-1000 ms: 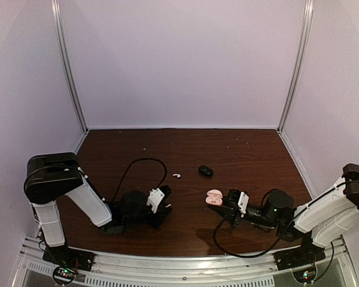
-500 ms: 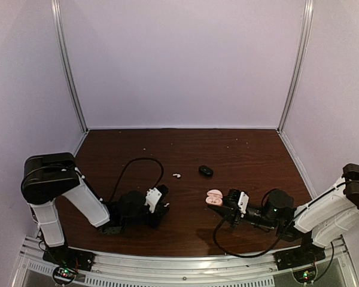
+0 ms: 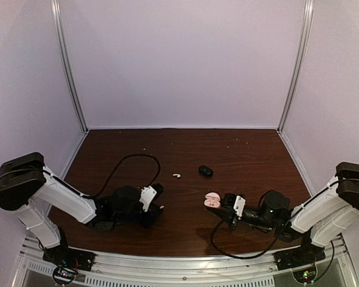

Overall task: Insert the wireless bluetooth earbuds into the charging case
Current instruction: Pick up the left earbud from the center of the board, then place the left earbud in the left side groove of the charging case.

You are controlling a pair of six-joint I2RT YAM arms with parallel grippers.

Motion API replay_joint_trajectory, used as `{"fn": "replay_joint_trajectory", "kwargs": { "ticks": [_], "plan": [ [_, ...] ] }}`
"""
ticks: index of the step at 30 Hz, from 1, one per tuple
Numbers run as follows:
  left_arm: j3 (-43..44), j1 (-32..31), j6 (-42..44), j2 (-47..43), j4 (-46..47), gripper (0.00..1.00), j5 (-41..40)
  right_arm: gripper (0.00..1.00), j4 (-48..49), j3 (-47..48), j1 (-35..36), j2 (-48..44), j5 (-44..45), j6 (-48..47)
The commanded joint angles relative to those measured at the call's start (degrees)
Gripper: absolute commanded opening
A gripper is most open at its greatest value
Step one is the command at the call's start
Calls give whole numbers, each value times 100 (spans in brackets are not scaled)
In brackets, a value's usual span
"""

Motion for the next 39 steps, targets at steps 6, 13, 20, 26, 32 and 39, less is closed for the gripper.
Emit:
{"fn": "replay_joint_trajectory", "kwargs": {
  "ticks": [6,13,20,26,32,39],
  "plan": [
    [336,-17,-205,-1816,-1935,7,1206,5,543,78,40,185,1,-899],
    [1001,-368,2,-2499,-2831,6,1851,4,638,224,317,504,211,-1540],
    [1870,-904,704,-2347,-3659,5,1858,4,447,402,347,607,-337,-1220],
    [2345,-1168,1150,-2113,-4187,5,1661,3,351,440,381,632,-778,-769],
    [2700,-1230,1499,-1850,-4633,4,1618,3,279,577,400,786,-1450,-186],
    [2894,-1239,1693,-1698,-4898,4,1754,3,417,656,400,1040,-1963,335]
  ]
}}
